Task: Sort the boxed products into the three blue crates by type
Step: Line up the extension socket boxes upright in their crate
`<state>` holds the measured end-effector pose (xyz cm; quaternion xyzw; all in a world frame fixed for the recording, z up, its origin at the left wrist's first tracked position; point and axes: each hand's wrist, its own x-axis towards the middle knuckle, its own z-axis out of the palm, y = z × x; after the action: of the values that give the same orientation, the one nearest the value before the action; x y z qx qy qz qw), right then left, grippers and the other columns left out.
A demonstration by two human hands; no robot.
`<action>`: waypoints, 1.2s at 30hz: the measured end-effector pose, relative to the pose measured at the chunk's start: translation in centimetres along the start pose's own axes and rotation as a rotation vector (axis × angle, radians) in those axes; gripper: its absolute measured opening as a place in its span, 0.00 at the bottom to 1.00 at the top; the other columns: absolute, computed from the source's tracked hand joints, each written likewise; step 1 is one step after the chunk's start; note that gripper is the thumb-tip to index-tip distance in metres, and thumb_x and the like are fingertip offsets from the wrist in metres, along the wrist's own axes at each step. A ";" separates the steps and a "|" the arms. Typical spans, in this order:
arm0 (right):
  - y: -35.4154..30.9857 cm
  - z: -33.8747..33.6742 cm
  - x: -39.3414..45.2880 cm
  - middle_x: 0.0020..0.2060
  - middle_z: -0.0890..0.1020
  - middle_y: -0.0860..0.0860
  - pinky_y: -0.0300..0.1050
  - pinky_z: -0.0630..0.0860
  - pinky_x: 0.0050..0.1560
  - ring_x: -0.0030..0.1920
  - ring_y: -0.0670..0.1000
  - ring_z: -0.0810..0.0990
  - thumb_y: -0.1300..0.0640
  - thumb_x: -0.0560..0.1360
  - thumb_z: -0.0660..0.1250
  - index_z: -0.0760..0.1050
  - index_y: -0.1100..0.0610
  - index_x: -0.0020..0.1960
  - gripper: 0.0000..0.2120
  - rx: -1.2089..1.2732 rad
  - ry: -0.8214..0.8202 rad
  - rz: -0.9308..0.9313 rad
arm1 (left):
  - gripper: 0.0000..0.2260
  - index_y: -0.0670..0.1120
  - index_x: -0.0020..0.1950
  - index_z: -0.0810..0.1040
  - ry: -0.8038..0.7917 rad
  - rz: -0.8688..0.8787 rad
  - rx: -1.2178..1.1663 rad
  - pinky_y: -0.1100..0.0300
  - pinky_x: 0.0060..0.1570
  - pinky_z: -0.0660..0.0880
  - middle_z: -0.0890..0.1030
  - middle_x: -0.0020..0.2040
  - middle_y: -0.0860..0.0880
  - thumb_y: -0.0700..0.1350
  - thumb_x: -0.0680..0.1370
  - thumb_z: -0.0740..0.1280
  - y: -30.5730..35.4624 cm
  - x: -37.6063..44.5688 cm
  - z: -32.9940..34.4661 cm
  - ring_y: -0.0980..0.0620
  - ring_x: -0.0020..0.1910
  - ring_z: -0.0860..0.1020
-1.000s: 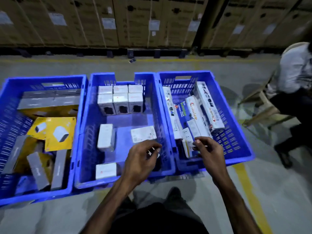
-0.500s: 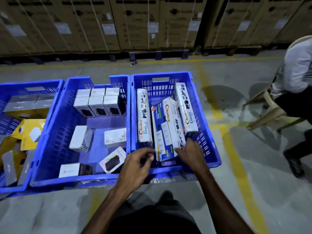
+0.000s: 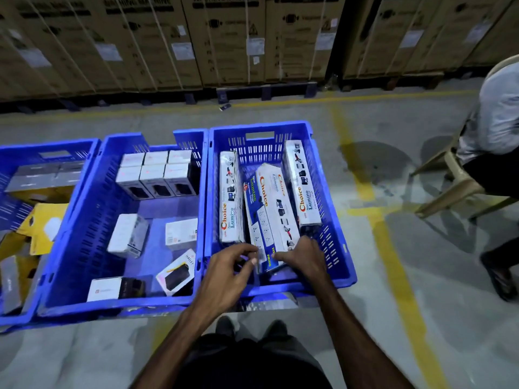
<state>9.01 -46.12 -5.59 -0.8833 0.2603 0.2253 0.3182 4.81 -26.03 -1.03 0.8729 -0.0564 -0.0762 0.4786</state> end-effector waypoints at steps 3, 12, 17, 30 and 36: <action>-1.1 -0.2 -2.0 0.58 0.75 0.57 0.56 0.80 0.55 0.56 0.64 0.81 0.40 0.65 0.77 0.73 0.60 0.62 0.35 0.044 0.198 -0.068 | 0.10 0.51 0.59 0.84 -0.010 -0.054 -0.056 0.68 0.48 0.78 0.85 0.48 0.59 0.40 0.80 0.72 0.2 1.2 0.0 0.60 0.49 0.83; -2.6 -0.1 -3.4 0.60 0.71 0.56 0.57 0.77 0.51 0.53 0.66 0.80 0.42 0.69 0.78 0.67 0.57 0.68 0.36 0.183 0.454 -0.104 | 0.22 0.53 0.76 0.71 -0.113 -0.126 -0.084 0.58 0.53 0.81 0.78 0.67 0.51 0.49 0.82 0.70 1.0 6.0 0.9 0.57 0.53 0.82; -3.1 -0.9 -3.1 0.61 0.70 0.56 0.57 0.76 0.47 0.51 0.66 0.81 0.44 0.71 0.78 0.67 0.56 0.70 0.35 0.144 0.497 -0.179 | 0.36 0.54 0.83 0.59 -0.074 -0.027 -0.010 0.50 0.68 0.75 0.66 0.79 0.47 0.48 0.79 0.74 2.4 9.7 -0.2 0.47 0.70 0.76; -5.1 -11.4 4.0 0.67 0.67 0.46 0.58 0.78 0.62 0.61 0.52 0.77 0.58 0.72 0.80 0.66 0.44 0.78 0.39 0.106 0.150 -0.762 | 0.43 0.54 0.76 0.69 0.147 0.181 0.818 0.34 0.66 0.71 0.71 0.74 0.41 0.52 0.64 0.83 4.1 14.6 -18.2 0.34 0.72 0.71; -8.7 -12.6 9.5 0.73 0.70 0.51 0.51 0.76 0.70 0.68 0.52 0.77 0.62 0.75 0.75 0.63 0.44 0.81 0.39 0.506 0.246 -0.764 | 0.33 0.48 0.64 0.76 0.308 0.177 0.611 0.46 0.44 0.78 0.81 0.54 0.44 0.65 0.66 0.73 4.7 8.4 -14.4 0.38 0.50 0.81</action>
<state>24.48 -51.89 1.69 -0.8307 -0.0008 -0.0844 0.5503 15.60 -18.10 9.92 0.9688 -0.0791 0.1186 0.2027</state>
